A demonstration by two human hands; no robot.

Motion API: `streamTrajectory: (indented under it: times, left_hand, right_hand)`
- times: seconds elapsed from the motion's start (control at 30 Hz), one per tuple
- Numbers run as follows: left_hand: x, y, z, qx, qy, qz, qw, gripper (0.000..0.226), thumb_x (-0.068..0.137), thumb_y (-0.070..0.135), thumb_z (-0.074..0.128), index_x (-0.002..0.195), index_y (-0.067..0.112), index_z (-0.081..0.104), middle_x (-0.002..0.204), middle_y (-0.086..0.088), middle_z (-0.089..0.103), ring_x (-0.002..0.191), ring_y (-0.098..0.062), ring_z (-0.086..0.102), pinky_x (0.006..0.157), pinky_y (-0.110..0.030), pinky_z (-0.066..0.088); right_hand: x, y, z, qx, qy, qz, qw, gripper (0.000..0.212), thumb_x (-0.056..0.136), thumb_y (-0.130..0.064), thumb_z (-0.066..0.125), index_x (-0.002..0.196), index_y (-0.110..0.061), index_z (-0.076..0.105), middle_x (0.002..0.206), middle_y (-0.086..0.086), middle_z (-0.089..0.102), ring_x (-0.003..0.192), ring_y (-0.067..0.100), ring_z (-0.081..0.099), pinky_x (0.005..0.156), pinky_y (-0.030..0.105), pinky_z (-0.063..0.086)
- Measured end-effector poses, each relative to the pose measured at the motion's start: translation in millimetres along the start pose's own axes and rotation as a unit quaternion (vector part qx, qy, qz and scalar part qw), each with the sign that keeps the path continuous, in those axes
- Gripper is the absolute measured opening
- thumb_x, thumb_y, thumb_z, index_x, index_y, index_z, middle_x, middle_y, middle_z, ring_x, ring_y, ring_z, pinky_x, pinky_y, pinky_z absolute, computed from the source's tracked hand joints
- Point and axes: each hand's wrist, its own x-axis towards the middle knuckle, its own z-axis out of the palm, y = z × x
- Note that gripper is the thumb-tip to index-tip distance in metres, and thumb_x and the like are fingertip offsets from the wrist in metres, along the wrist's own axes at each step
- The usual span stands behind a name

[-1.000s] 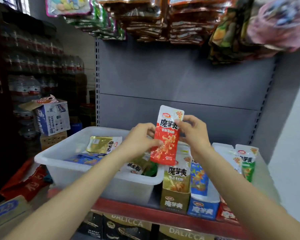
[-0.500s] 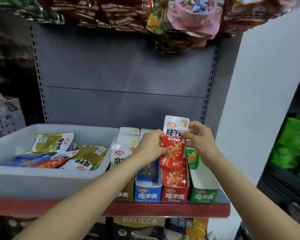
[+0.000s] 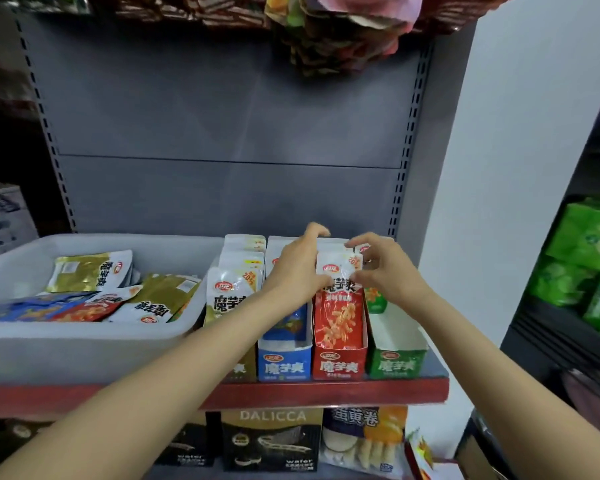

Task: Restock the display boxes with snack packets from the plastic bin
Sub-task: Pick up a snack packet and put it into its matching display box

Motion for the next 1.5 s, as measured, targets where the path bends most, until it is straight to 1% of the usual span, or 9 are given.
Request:
streamTrajectory:
  times: [0.1, 0.27, 0.43, 0.6, 0.9, 1.07, 1.17, 1.33, 1.5]
  left_hand:
    - [-1.4, -5.0, 0.7, 0.065, -0.019, 0.011, 0.998, 0.047, 0.079, 0.014, 0.073, 0.119, 0.019, 0.05, 0.096, 0.003, 0.045, 0.082, -0.015, 0.05, 0.067, -0.025, 0.043]
    - [-0.6, -7.0, 3.0, 0.1, -0.05, 0.0, 0.994, 0.054, 0.08, 0.016, 0.073, 0.127, 0.023, 0.049, 0.114, -0.005, 0.047, 0.103, -0.023, 0.053, 0.086, -0.038, 0.05]
    - [0.8, -5.3, -7.7, 0.11, -0.029, 0.013, 0.993, 0.06, 0.083, 0.017, 0.07, 0.135, 0.022, 0.042, 0.128, -0.005, 0.041, 0.116, -0.02, 0.047, 0.089, -0.029, 0.043]
    - [-6.7, -6.3, -41.6, 0.073, 0.054, 0.033, 0.995, 0.033, 0.088, 0.016, 0.06, 0.12, 0.02, 0.055, 0.113, 0.001, 0.051, 0.1, -0.012, 0.052, 0.084, -0.025, 0.043]
    - [-57.6, -90.7, -151.5, 0.091, 0.162, -0.086, 0.979, 0.016, 0.086, 0.011, 0.055, 0.093, 0.023, 0.064, 0.078, 0.012, 0.06, 0.078, -0.012, 0.059, 0.072, -0.028, 0.047]
    - [-81.4, -162.1, -207.1, 0.115, 0.186, -0.186, 0.958, 0.019, 0.083, 0.006, 0.057, 0.08, 0.025, 0.057, 0.066, 0.009, 0.059, 0.067, -0.019, 0.06, 0.063, -0.028, 0.044]
    - [-90.2, -192.4, -229.3, 0.14, 0.125, -0.241, 0.952, 0.007, 0.085, 0.012, 0.063, 0.09, 0.018, 0.063, 0.082, 0.001, 0.063, 0.087, -0.02, 0.063, 0.073, -0.024, 0.043]
    - [-95.5, -208.3, -239.7, 0.203, -0.135, -0.317, 0.917, 0.049, 0.083, 0.036, 0.069, 0.122, 0.01, 0.057, 0.118, -0.006, 0.059, 0.111, -0.024, 0.056, 0.09, -0.03, 0.043]
    - [-93.6, -216.3, -236.8, 0.177, -0.187, -0.317, 0.913, 0.045, 0.079, 0.035, 0.073, 0.118, 0.014, 0.064, 0.118, 0.0, 0.062, 0.094, -0.013, 0.054, 0.083, -0.021, 0.041]
  right_hand:
    - [1.4, 0.1, 2.9, -0.06, 0.0, -0.009, 0.998, 0.032, 0.078, -0.005, 0.072, 0.107, -0.015, 0.061, 0.097, 0.002, 0.062, 0.082, 0.013, 0.058, 0.058, 0.01, 0.044]
    - [5.4, -4.3, 5.8, -0.175, 0.029, -0.027, 0.984, 0.031, 0.077, -0.013, 0.075, 0.105, -0.01, 0.064, 0.1, -0.002, 0.056, 0.088, 0.011, 0.05, 0.073, 0.024, 0.039]
    - [9.1, -11.6, 9.6, -0.188, 0.031, -0.039, 0.981, 0.03, 0.081, -0.016, 0.071, 0.11, -0.016, 0.062, 0.117, 0.003, 0.057, 0.099, 0.015, 0.052, 0.078, 0.023, 0.037]
    - [8.0, -41.0, 24.0, -0.119, 0.059, -0.094, 0.987, 0.022, 0.085, -0.011, 0.062, 0.107, -0.016, 0.064, 0.107, -0.002, 0.061, 0.1, 0.011, 0.053, 0.085, 0.021, 0.039]
    - [22.1, -129.1, 132.4, -0.004, -0.06, -0.159, 0.985, 0.021, 0.085, -0.003, 0.058, 0.103, -0.011, 0.066, 0.106, 0.002, 0.066, 0.093, 0.009, 0.057, 0.081, 0.016, 0.041]
    - [35.4, -170.4, 209.4, -0.072, -0.164, -0.18, 0.967, 0.032, 0.089, -0.008, 0.052, 0.121, -0.006, 0.058, 0.128, 0.01, 0.058, 0.12, 0.023, 0.051, 0.095, 0.025, 0.035]
    - [45.2, -181.3, 243.5, -0.123, -0.247, -0.149, 0.95, 0.045, 0.092, -0.014, 0.051, 0.136, -0.007, 0.045, 0.141, 0.01, 0.047, 0.129, 0.026, 0.044, 0.099, 0.028, 0.035]
    - [59.4, -185.5, 277.1, -0.145, -0.332, -0.037, 0.931, 0.055, 0.095, -0.027, 0.052, 0.143, -0.007, 0.035, 0.144, 0.01, 0.043, 0.129, 0.027, 0.044, 0.1, 0.03, 0.037]
    - [68.2, -185.1, 291.2, 0.142, -0.292, 0.185, 0.927, 0.044, 0.089, 0.0, 0.058, 0.13, -0.002, 0.042, 0.128, 0.013, 0.046, 0.122, 0.032, 0.048, 0.086, 0.035, 0.052]
